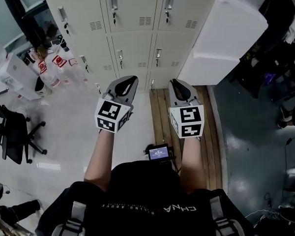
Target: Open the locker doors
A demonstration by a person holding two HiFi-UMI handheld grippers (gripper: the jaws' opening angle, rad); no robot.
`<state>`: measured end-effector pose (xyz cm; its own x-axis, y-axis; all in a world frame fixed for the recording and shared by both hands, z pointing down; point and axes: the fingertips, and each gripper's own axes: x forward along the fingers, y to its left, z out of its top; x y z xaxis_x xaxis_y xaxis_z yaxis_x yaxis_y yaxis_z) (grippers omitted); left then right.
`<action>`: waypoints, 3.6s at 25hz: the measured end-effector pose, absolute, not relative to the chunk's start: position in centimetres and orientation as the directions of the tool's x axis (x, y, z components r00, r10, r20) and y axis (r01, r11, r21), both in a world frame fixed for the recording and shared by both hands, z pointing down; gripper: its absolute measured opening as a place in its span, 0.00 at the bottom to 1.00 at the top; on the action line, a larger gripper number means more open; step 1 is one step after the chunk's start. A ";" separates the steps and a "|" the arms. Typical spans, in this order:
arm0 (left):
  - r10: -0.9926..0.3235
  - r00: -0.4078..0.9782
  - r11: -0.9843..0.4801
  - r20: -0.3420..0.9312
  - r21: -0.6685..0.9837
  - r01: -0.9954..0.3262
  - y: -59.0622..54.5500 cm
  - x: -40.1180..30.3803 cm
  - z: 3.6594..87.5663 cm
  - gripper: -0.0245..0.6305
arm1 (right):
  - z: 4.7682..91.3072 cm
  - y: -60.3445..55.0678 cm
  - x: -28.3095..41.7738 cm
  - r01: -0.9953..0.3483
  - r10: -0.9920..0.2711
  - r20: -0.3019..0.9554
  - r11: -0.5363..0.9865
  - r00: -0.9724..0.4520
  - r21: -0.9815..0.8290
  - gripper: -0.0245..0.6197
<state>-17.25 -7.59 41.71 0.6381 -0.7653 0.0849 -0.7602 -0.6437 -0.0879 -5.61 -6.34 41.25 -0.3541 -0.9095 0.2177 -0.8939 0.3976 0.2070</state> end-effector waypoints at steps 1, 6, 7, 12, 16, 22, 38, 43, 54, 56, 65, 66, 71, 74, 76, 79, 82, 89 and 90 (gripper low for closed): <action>-0.762 0.642 -0.648 0.082 -0.098 -0.756 -8.6 -16.1 41.4 0.07 | 40.9 -7.5 -4.5 -0.901 -0.915 0.204 0.388 -0.349 0.195 0.12; -0.770 0.627 -0.638 0.116 -0.148 -0.756 -12.7 -11.9 40.9 0.07 | 39.8 -12.0 -0.1 -0.926 -0.931 0.159 0.351 -0.329 0.142 0.12; -0.772 0.624 -0.636 0.122 -0.148 -0.757 -13.2 -11.4 40.9 0.07 | 39.9 -12.8 0.4 -0.929 -0.932 0.157 0.348 -0.327 0.128 0.12; -0.788 0.595 -0.614 0.159 -0.129 -0.779 -15.6 -11.1 42.1 0.07 | 41.2 -15.4 0.6 -0.920 -0.914 0.176 0.383 -0.365 0.086 0.11; -0.794 0.579 -0.603 0.187 -0.114 -0.790 -17.6 -11.3 43.1 0.07 | 42.0 -17.3 0.8 -0.926 -0.916 0.181 0.374 -0.358 0.060 0.12; -0.768 0.613 -0.635 0.189 -0.095 -0.767 -22.1 -10.4 44.1 0.07 | 42.9 -20.8 1.0 -0.934 -0.922 0.199 0.351 -0.332 0.065 0.11; -0.707 0.697 -0.706 0.121 -0.075 -0.704 -36.4 -11.6 42.6 0.07 | 41.6 -33.9 -1.8 -0.938 -0.931 0.222 0.323 -0.290 0.130 0.12; -0.690 0.713 -0.723 0.122 -0.058 -0.689 -38.3 -12.0 42.9 0.07 | 42.0 -35.4 -2.2 -0.942 -0.933 0.238 0.308 -0.271 0.134 0.12; -0.658 0.739 -0.750 0.145 -0.033 -0.661 -39.8 -9.0 44.0 0.07 | 42.8 -37.1 -0.3 -0.943 -0.926 0.264 0.309 -0.269 0.126 0.12; -0.652 0.743 -0.755 0.155 -0.032 -0.655 -40.0 -7.8 44.3 0.07 | 43.1 -37.6 0.4 -0.936 -0.920 0.271 0.328 -0.285 0.129 0.12; -0.747 0.645 -0.658 0.160 -0.034 -0.753 -43.1 -1.9 41.8 0.07 | 40.7 -41.2 6.3 -0.884 -0.873 0.271 0.449 -0.405 0.126 0.12; -0.764 0.625 -0.637 0.162 -0.028 -0.771 -43.2 -1.3 41.2 0.07 | 40.0 -41.4 7.0 -0.875 -0.864 0.275 0.468 -0.423 0.122 0.12; -0.823 0.535 -0.546 0.193 -0.006 -0.838 -43.1 0.4 38.2 0.07 | 36.5 -42.1 8.9 -0.832 -0.816 0.282 0.547 -0.505 0.093 0.12; -0.812 0.539 -0.549 0.225 0.019 -0.835 -43.1 1.5 37.5 0.07 | 34.9 -42.2 8.6 -0.800 -0.786 0.280 0.593 -0.551 0.090 0.12; -0.825 0.515 -0.525 0.232 0.021 -0.851 -43.6 1.6 37.3 0.07 | 34.5 -42.4 8.5 -0.783 -0.770 0.282 0.615 -0.572 0.092 0.12; -0.839 0.484 -0.495 0.250 0.018 -0.869 -45.0 1.7 37.5 0.15 | 34.4 -43.0 8.6 -0.774 -0.760 0.289 0.627 -0.581 0.092 0.12; -0.861 0.435 -0.449 0.262 0.004 -0.893 -46.8 1.5 38.1 0.23 | 34.3 -43.4 8.9 -0.768 -0.758 0.299 0.631 -0.579 0.111 0.12; -0.936 0.284 -0.294 0.209 -0.020 -0.956 -51.5 0.2 38.3 0.23 | 33.6 -45.1 7.8 -0.730 -0.739 0.326 0.660 -0.590 0.177 0.12; -0.940 0.272 -0.282 0.207 -0.022 -0.959 -52.0 0.2 38.5 0.21 | 33.6 -45.4 7.7 -0.727 -0.738 0.329 0.662 -0.589 0.185 0.12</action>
<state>0.19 -52.01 38.51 0.2718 -0.9398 0.2073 -0.9591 -0.2822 -0.0222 7.72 -45.40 33.65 -0.5885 -0.7384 0.3293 -0.7268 0.6616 0.1846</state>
